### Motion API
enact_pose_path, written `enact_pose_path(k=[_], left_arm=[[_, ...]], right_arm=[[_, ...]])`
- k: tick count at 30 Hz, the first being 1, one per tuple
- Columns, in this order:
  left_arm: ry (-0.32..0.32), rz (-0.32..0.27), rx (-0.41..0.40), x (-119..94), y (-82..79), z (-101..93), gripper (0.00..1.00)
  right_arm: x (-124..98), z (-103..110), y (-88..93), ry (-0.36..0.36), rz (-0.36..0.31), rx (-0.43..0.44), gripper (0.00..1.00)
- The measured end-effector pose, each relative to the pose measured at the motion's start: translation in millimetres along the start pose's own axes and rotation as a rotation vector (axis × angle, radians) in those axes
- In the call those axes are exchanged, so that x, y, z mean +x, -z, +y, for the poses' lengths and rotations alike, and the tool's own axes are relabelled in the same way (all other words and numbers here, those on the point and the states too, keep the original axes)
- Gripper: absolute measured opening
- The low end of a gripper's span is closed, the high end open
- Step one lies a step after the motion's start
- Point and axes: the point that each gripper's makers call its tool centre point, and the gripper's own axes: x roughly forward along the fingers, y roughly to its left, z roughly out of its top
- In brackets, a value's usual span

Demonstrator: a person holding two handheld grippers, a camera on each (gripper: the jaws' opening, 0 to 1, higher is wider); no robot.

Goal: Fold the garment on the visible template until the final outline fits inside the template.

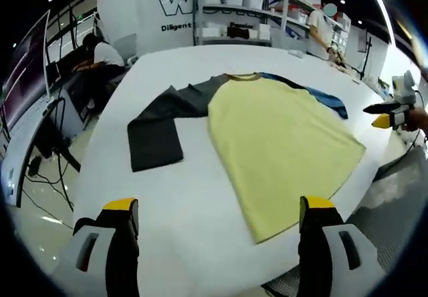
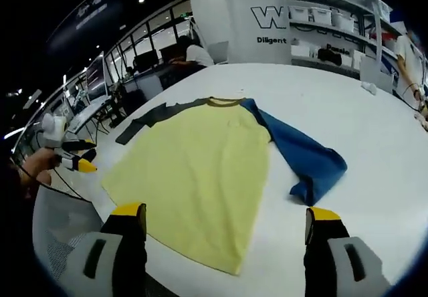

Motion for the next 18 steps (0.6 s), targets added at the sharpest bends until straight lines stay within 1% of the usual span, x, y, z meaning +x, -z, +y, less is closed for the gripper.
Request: enact_pose_path(k=[5,8,10,12,14,16,18], left_arm=[[0.008,0.01,0.007,-2.5,-0.2,-3.7,0.99],[0.017,-0.004,0.002,-5.4,-3.6,-8.0,0.99],[0.02,-0.008,-0.001,-5.8,-4.9,-9.0,0.99],[0.024,-0.011,-0.002,-5.9,-6.5,-10.3,0.99],[0.022,-0.005,0.006,-6.2,-6.0,-10.9,0.99],[0.014,-0.006,0.016,-6.8,-5.4,-11.5,0.99],[0.011,-0.01,0.008,-7.0,-5.7,-11.9,0.99]], right_arm=[[1.4,-19.3,-7.8,0.035,-0.019,0.008,0.9],[4.6,-34.8,-11.5,0.06,-0.029,0.028,0.83],[6.4,-42.8,-12.7,0.079,-0.034,0.033,0.77],[10.1,-55.2,-13.7,0.103,-0.039,0.028,0.73],[14.0,-64.5,-13.4,0.116,-0.041,0.028,0.67],[19.8,-80.2,-11.8,0.139,-0.038,0.034,0.62],[22.0,-86.6,-11.7,0.15,-0.04,0.032,0.57]])
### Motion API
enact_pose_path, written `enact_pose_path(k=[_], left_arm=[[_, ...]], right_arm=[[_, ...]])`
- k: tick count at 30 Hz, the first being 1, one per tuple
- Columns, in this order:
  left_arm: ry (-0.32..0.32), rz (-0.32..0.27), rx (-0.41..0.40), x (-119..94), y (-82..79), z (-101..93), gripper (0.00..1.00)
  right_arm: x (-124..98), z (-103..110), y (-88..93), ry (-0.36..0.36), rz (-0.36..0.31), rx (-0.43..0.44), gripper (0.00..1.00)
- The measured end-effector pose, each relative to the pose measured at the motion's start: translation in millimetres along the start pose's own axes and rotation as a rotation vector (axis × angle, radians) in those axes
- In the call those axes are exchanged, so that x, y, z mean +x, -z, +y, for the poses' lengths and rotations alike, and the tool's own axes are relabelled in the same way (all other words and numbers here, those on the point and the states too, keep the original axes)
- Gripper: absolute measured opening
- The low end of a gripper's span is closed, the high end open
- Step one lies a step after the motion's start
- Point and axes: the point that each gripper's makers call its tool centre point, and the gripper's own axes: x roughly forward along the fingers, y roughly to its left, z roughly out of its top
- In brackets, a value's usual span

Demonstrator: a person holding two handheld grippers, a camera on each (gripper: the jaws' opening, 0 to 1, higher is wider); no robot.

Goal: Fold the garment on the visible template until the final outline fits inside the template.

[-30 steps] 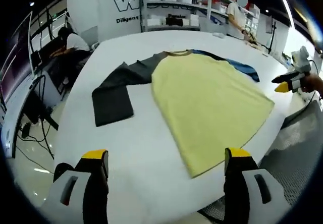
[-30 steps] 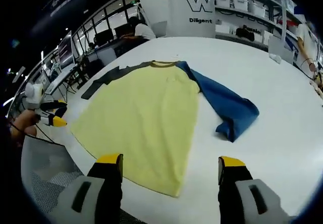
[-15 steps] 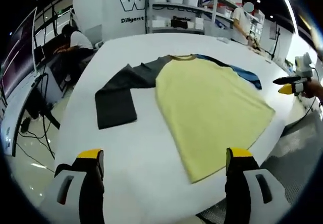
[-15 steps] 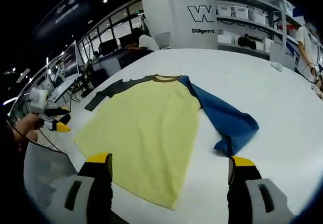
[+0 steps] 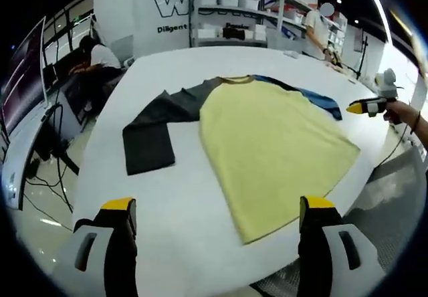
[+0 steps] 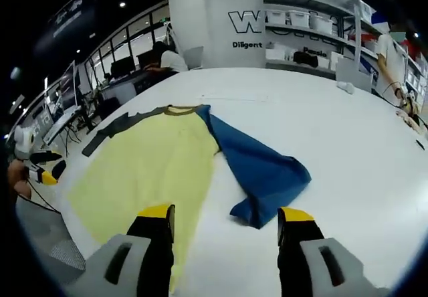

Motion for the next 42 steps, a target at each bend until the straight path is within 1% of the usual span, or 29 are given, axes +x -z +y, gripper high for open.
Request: enact_pose_path(k=[4,6,8,13,14,17,20,23,25,26,28,33,37,42], left_arm=[[-0.011,-0.003,-0.001,1.1,1.1,2.0,0.99],[-0.025,0.0,0.004,1.1,1.8,4.5,0.99],[-0.031,-0.005,0.004,1.1,1.2,5.3,0.99],[-0.024,-0.013,-0.018,1.3,1.4,3.6,0.99],[-0.026,-0.017,-0.019,1.6,1.3,4.0,0.99],[-0.028,-0.013,-0.015,1.5,1.1,4.4,0.99],[-0.016,-0.017,-0.004,0.9,-2.5,-1.2,0.99],[-0.01,-0.02,0.001,0.3,-4.3,-3.9,0.99],[-0.002,-0.027,0.007,-0.2,-6.5,-6.6,0.99],[0.002,-0.024,0.007,-0.4,-6.7,-7.7,0.99],[0.008,-0.024,0.012,-0.8,-7.1,-9.3,0.99],[0.014,-0.03,0.013,-2.5,-8.4,-11.9,0.99],[0.014,-0.021,0.008,-2.8,-4.8,-12.1,0.99],[0.016,-0.024,0.007,-4.6,-4.7,-13.3,0.99]], right_arm=[[10.7,-16.9,1.4,0.036,0.009,-0.023,0.4],[14.4,-23.3,4.4,0.051,0.03,-0.034,0.34],[18.1,-29.1,8.3,0.064,0.053,-0.062,0.32],[25.3,-36.2,12.6,0.077,0.07,-0.057,0.27],[27.1,-37.9,15.9,0.08,0.086,-0.074,0.26],[30.3,-40.5,19.4,0.084,0.1,-0.079,0.2],[32.0,-42.0,21.6,0.089,0.108,-0.078,0.17],[33.0,-43.6,22.9,0.095,0.112,-0.081,0.1],[33.4,-45.2,24.1,0.099,0.116,-0.086,0.02],[33.2,-47.1,24.3,0.103,0.118,-0.101,0.0],[33.1,-47.4,21.8,0.101,0.108,-0.114,0.0],[30.6,-47.8,20.8,0.099,0.109,-0.121,0.0],[28.3,-51.9,17.8,0.11,0.098,-0.105,0.0],[25.5,-55.1,15.4,0.125,0.088,-0.1,0.0]])
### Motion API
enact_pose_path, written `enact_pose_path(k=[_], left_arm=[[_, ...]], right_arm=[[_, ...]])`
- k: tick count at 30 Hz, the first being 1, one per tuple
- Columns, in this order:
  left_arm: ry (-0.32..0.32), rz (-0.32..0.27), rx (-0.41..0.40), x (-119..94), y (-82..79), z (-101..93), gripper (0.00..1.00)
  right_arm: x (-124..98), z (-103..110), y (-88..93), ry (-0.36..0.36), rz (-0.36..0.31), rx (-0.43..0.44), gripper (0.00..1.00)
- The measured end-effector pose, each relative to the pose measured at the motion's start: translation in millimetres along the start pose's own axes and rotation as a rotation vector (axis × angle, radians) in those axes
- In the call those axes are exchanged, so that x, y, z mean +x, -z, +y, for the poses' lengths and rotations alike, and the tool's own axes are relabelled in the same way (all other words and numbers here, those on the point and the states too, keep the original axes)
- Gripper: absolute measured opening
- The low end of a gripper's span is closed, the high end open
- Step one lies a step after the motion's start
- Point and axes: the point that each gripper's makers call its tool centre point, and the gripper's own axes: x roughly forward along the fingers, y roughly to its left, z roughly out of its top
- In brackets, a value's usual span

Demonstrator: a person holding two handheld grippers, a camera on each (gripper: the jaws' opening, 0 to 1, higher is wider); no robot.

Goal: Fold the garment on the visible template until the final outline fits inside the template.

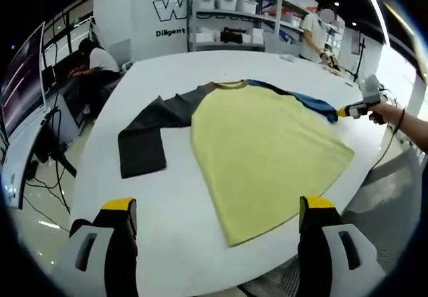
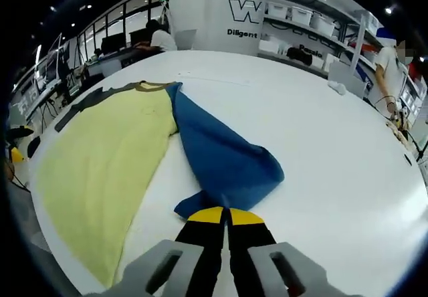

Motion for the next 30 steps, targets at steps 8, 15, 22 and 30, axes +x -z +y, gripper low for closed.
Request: enact_pose_path(k=[8,15,22,30], left_arm=[[0.005,0.002,0.011,1.1,-1.9,-3.8,0.99],[0.017,0.005,0.01,3.9,-4.9,-10.3,0.99],[0.032,-0.005,0.014,4.9,-12.5,-17.2,0.99],[0.032,-0.002,0.02,4.9,-15.1,-16.4,0.99]], right_arm=[[-8.5,-14.5,-17.7,0.044,-0.026,0.016,0.0],[-8.9,-36.9,-38.2,0.078,-0.043,0.038,0.0],[-2.4,-51.7,-58.8,0.094,-0.048,0.027,0.0],[6.8,-69.0,-77.6,0.119,-0.034,0.001,0.0]])
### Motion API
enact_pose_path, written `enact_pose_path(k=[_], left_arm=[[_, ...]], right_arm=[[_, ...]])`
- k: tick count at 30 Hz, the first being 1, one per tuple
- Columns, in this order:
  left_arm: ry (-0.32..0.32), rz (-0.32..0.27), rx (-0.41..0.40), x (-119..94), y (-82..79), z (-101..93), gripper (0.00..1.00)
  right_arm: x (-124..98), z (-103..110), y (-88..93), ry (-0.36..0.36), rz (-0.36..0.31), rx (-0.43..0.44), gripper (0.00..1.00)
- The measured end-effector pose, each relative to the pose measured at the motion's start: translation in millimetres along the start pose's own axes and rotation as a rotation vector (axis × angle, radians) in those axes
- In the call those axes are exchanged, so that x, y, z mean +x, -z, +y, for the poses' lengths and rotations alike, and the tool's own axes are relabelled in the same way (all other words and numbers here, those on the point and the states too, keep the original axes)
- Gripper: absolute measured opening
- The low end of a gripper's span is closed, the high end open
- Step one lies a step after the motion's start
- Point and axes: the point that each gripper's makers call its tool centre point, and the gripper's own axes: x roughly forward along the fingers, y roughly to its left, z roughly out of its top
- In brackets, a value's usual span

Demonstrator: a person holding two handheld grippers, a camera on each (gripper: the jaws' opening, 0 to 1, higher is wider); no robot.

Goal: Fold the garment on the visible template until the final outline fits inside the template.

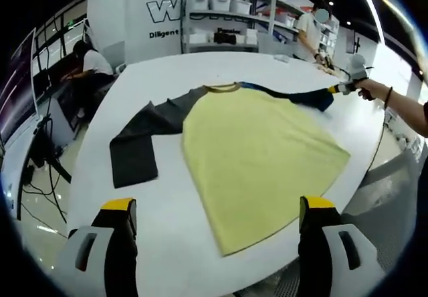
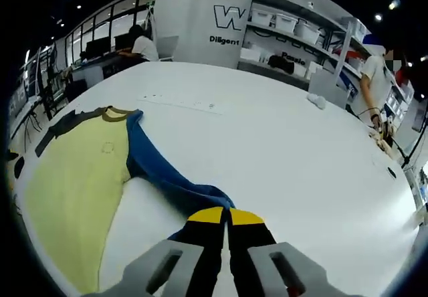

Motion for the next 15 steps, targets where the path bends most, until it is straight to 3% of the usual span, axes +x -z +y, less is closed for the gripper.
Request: enact_pose_path(k=[6,15], left_arm=[[0.006,0.015,0.017,1.7,0.8,0.8,0.99],[0.017,0.002,0.03,5.7,-3.9,0.5,0.99]], right_arm=[[13.5,-16.7,-12.9,0.034,0.007,-0.078,0.0],[39.1,-40.3,-20.3,0.07,0.031,-0.098,0.0]])
